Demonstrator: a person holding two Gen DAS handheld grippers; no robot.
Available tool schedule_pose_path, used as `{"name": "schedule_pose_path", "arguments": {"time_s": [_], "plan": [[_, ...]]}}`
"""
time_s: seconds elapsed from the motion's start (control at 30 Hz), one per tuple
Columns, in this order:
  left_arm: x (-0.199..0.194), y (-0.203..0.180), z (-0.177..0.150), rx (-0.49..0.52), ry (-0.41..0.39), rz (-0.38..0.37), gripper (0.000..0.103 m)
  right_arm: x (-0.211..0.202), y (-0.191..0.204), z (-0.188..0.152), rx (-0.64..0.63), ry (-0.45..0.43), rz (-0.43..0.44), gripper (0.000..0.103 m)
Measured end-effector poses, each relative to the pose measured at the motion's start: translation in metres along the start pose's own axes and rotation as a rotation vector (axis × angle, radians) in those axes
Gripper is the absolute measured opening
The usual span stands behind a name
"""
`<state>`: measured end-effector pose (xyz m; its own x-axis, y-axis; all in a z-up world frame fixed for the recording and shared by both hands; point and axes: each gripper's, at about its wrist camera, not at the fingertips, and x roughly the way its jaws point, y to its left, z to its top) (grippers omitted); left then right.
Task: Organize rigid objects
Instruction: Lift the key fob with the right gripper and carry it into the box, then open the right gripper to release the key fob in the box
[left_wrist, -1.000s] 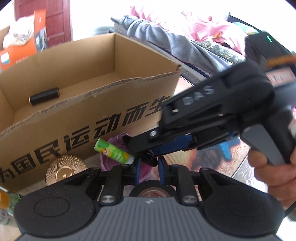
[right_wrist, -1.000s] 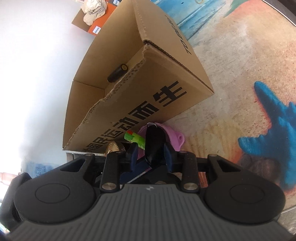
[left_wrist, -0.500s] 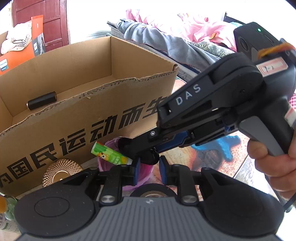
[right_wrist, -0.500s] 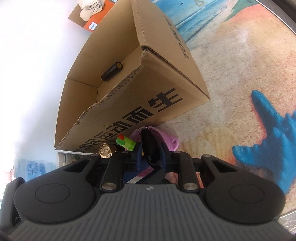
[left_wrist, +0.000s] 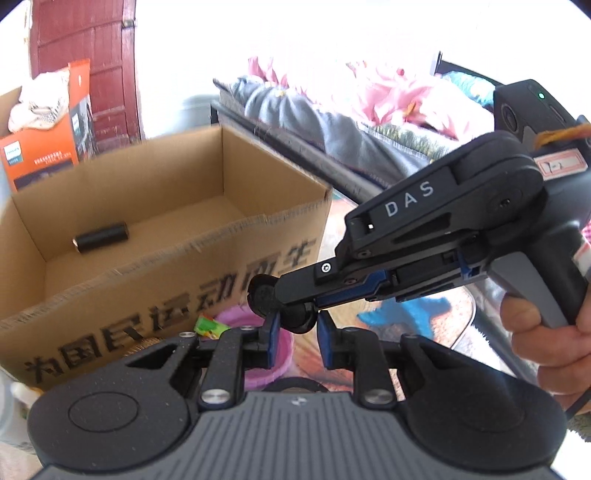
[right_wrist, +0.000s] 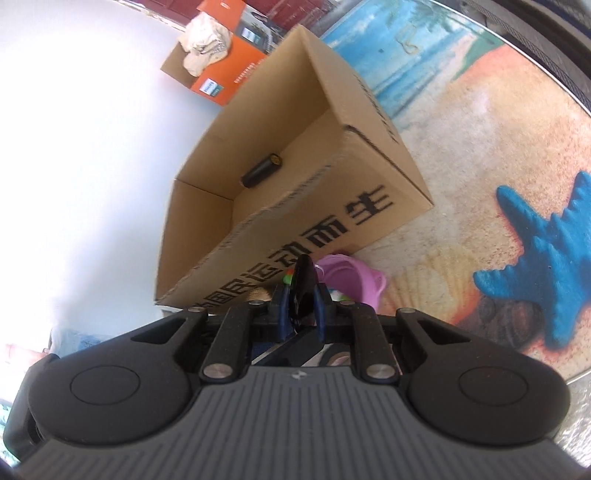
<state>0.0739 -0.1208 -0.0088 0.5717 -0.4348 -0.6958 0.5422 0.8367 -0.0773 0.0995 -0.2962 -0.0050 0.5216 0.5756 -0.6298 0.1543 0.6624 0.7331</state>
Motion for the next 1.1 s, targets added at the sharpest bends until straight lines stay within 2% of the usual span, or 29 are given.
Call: {"name": "schedule_pose_path", "arguments": {"time_s": [0.2,0.3,0.43,0.53,0.6,0.7,0.8,0.93,1.1], "plan": [[-0.044,0.014,0.024,0.01,-0.101,0.08,0.023,-0.004,0.055,0.011,-0.106,-0.048,0.103,0.013],[-0.055,0.038,0.042,-0.011,-0.117,0.153,0.024,0.018,0.08,0.031,-0.139,-0.037,0.154,0.013],[-0.042,0.087,0.071,-0.09,-0.081,0.231,0.024,0.074,0.105,0.07,-0.119,0.029,0.188,0.013],[-0.018,0.126,0.086,-0.145,-0.021,0.289,0.025,0.129,0.114,0.1,-0.062,0.099,0.173,0.012],[0.001,0.148,0.093,-0.19,0.045,0.351,0.029,0.164,0.115,0.115,-0.01,0.145,0.156,0.012],[0.014,0.176,0.097,-0.228,0.107,0.411,0.029,0.207,0.116,0.129,0.039,0.174,0.109,0.012],[0.011,0.193,0.096,-0.267,0.119,0.417,0.029,0.241,0.114,0.135,0.066,0.194,0.059,0.012],[0.002,0.197,0.09,-0.296,0.102,0.41,0.029,0.27,0.106,0.136,0.11,0.227,0.008,0.014],[-0.011,0.194,0.088,-0.314,0.083,0.392,0.029,0.27,0.109,0.134,0.091,0.227,-0.014,0.015]]}}
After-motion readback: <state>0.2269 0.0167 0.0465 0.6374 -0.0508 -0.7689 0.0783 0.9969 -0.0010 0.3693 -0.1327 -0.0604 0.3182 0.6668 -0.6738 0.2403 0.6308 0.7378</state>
